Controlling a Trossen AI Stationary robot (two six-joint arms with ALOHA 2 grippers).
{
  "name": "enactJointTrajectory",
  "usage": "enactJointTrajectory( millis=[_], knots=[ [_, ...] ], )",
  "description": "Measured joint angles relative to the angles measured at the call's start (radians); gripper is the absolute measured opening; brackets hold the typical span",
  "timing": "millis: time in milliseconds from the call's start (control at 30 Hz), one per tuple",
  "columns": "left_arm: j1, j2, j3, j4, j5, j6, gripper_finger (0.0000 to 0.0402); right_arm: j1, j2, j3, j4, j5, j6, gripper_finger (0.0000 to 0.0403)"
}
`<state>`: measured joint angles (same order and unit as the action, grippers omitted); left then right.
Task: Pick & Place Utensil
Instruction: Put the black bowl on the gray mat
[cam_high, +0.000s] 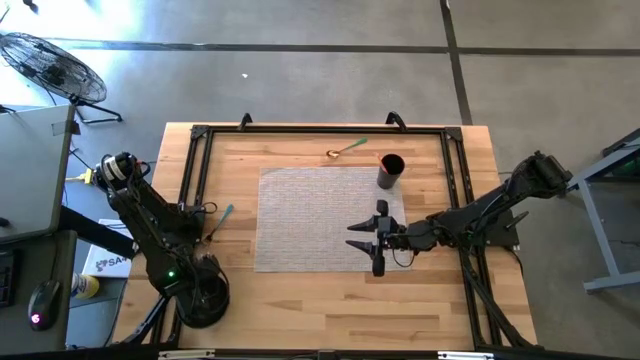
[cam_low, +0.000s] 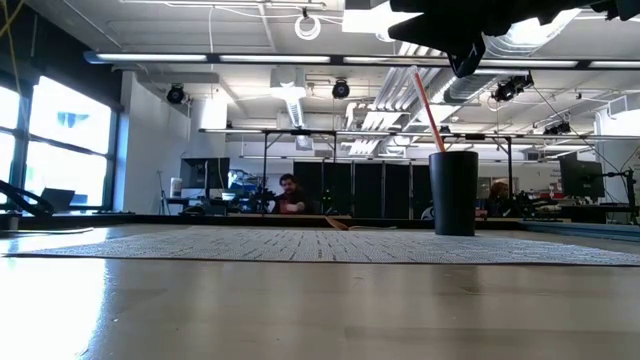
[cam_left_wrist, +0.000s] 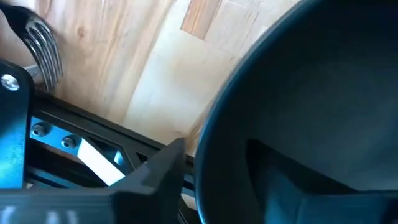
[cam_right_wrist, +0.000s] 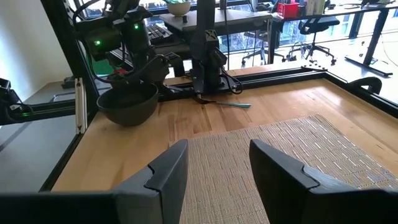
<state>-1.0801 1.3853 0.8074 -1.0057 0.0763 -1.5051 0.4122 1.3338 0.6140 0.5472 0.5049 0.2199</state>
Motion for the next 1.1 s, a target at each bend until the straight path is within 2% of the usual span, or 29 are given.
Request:
enactJointTrajectory(
  millis=[233, 467, 600, 1100],
  knots=[
    [0.0, 0.0, 0.0, 0.022, 0.001, 0.007, 0.0093, 0.0, 0.0, 0.0, 0.0, 0.0, 0.0, 0.0165],
    [0.014, 0.0, 0.0, 0.062, 0.007, 0.008, 0.0061, 0.0, 0.0, 0.0, 0.0, 0.0, 0.0, 0.0165],
    [0.071, -0.002, 0.0, 0.101, 0.027, 0.042, 0.0054, 0.0, 0.0, 0.0, 0.0, 0.0, -0.001, 0.0165],
    [0.346, -0.003, 0.0, 0.199, 0.074, 0.4, 0.0006, 0.0, 0.0, 0.0, -0.01, 0.0, -0.001, 0.0165]
  ],
)
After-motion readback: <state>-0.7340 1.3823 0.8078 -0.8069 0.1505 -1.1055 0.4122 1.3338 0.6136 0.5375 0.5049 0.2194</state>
